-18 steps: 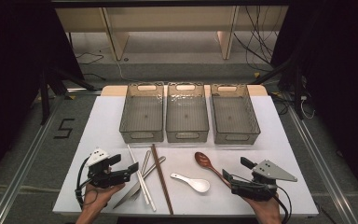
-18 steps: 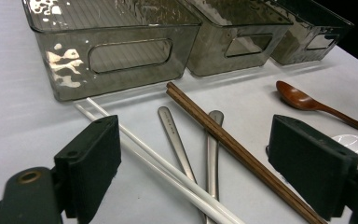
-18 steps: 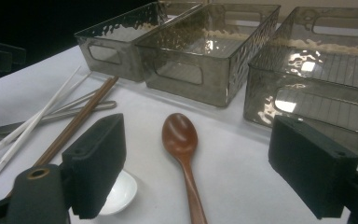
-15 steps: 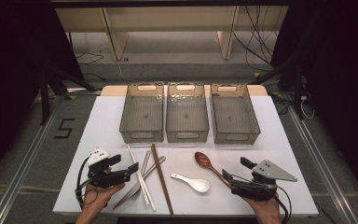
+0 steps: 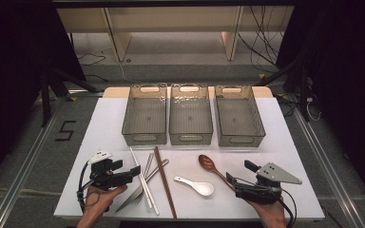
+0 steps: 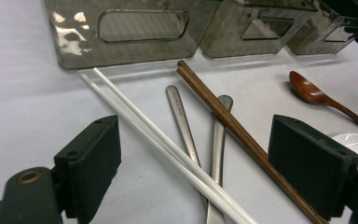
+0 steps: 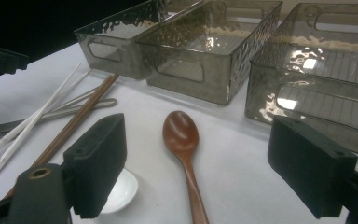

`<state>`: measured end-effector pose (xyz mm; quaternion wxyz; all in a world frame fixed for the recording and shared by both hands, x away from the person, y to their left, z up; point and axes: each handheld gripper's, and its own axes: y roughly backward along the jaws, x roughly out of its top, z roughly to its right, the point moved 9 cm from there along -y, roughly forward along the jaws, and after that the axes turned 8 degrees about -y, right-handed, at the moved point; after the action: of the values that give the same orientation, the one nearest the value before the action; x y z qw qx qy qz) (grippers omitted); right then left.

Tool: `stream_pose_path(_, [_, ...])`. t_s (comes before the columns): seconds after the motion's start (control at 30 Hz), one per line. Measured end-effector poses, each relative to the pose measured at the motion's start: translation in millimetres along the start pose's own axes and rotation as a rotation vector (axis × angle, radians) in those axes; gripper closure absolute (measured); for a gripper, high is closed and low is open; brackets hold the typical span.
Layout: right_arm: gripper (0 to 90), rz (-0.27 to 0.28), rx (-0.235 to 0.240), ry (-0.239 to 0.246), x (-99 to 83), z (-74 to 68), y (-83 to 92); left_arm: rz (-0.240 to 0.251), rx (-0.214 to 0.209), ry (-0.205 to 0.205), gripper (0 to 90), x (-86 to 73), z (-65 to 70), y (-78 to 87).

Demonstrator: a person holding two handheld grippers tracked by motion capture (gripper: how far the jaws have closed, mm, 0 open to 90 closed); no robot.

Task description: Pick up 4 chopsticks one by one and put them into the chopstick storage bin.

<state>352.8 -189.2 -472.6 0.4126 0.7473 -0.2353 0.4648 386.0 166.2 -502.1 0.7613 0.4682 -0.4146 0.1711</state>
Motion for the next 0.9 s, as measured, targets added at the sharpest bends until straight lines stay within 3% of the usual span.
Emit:
stream_pose_path(0.33, [21.1,-0.007,0.002,0.000,-1.2,-0.6,-2.0,-0.126,0.027,0.095,23.4,-13.0,-9.3,-7.5])
stream_pose_path(0.57, [21.7,-0.012,0.005,0.000,-1.9,-1.3,-2.7,-0.192,-0.010,0.143,32.6,-23.0,-10.3,-15.6])
stream_pose_path(0.9, [22.5,-0.018,0.013,0.005,-2.8,-3.3,-3.3,-0.234,-0.014,0.141,43.1,-28.7,-10.7,-23.3])
